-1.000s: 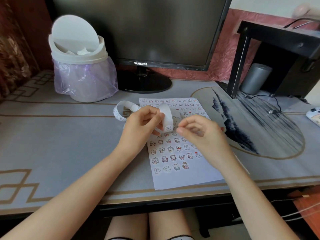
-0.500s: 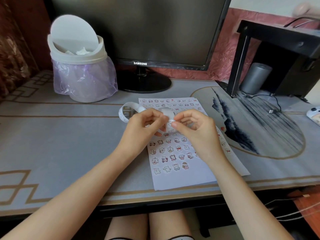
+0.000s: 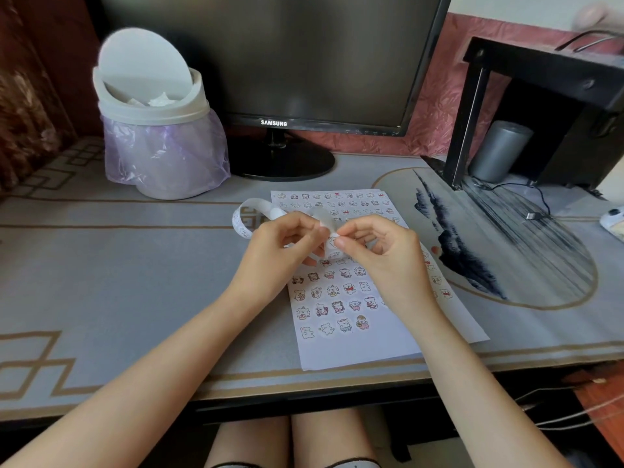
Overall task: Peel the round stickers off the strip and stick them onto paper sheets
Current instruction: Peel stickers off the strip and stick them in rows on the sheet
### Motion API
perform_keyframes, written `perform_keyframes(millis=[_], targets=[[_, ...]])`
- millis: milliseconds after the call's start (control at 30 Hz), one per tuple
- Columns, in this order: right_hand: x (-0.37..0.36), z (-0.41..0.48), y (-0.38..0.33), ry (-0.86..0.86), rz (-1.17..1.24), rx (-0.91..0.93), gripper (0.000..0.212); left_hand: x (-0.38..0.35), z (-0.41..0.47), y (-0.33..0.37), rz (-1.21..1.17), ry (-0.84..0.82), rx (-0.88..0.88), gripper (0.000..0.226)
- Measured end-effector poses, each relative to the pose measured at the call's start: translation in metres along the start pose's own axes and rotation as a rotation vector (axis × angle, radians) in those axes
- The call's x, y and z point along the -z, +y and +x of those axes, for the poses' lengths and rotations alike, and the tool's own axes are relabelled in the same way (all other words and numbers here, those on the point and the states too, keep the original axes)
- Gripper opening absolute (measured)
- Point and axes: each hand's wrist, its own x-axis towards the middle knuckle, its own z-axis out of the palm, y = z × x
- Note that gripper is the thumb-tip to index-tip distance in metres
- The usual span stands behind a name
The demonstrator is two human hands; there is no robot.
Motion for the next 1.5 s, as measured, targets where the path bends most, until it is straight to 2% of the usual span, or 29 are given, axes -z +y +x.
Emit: perform_keyframes(millis=[300,400,500,700,833,1067,1500], targets=[[0.001,-0.006,-0.002,-0.048,-0.101,0.038,0.007,0.0,0.0,-0.001,0.017,0.02,0.03,0.012],[0.005,-0.009,-0.007,-0.057,-0.051,0.029,0.008,0.0,0.0,0.0,0.005,0.031,0.037,0.014],[0.015,-0.014,-0.014,-0.06,0.036,-0.068,0.008,0.0,-0.001,0.0,0.003,0.039,0.041,0.015],[0.046,-0.027,-0.013,-0.193,0.027,-0.325,0.006,0.0,-0.001,0.001,0.014,0.042,0.05,0.015],[0.053,-0.038,-0.009,-0.21,-0.006,-0.404,0.008,0.0,-0.001,0.001,0.016,0.039,0.057,0.015],[0.051,-0.045,-0.001,-0.218,-0.067,-0.432,0.014,0.0,-0.002,0.001,0.022,0.038,0.058,0.015],[0.05,-0.049,0.006,-0.202,-0.111,-0.403,0.01,0.0,-0.002,0.002,0.025,0.035,0.055,0.015]])
